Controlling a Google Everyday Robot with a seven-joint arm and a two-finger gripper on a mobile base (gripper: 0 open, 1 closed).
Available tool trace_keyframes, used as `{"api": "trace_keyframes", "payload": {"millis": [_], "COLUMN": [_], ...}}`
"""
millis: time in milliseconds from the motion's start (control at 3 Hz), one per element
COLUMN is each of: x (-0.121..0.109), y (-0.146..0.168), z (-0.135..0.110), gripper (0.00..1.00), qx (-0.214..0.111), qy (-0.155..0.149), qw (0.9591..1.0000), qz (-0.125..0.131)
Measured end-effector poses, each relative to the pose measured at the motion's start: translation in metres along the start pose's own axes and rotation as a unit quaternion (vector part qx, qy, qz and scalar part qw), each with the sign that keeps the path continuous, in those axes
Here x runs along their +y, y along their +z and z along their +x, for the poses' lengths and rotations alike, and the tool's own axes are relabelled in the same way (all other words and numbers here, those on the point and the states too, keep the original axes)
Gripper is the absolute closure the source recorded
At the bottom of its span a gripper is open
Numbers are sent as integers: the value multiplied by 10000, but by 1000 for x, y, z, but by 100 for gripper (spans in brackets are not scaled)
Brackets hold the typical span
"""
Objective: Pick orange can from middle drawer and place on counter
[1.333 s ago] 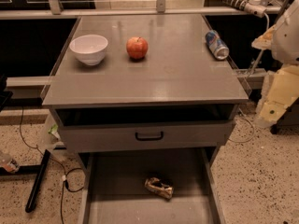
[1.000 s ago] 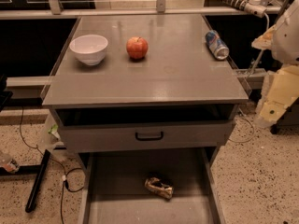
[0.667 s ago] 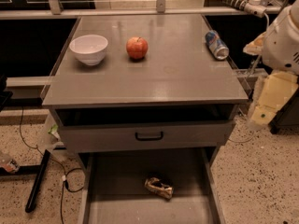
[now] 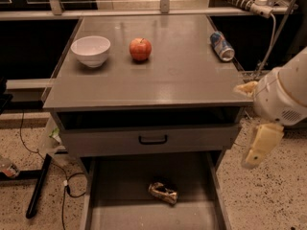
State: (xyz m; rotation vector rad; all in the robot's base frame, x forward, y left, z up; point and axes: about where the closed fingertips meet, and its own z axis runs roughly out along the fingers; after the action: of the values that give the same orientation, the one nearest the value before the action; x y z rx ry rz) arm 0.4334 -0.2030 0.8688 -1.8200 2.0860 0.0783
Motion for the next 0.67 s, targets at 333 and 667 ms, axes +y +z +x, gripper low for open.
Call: {"api": "trace_keyframes", "payload": {"millis": [333, 667], "x": [24, 42], "y": [50, 103], "z": [14, 30], "gripper": [0, 0], "qx": [-537, -1007], "qy": [-139, 17], "qw": [9984, 9947], "qz": [-126, -184]}}
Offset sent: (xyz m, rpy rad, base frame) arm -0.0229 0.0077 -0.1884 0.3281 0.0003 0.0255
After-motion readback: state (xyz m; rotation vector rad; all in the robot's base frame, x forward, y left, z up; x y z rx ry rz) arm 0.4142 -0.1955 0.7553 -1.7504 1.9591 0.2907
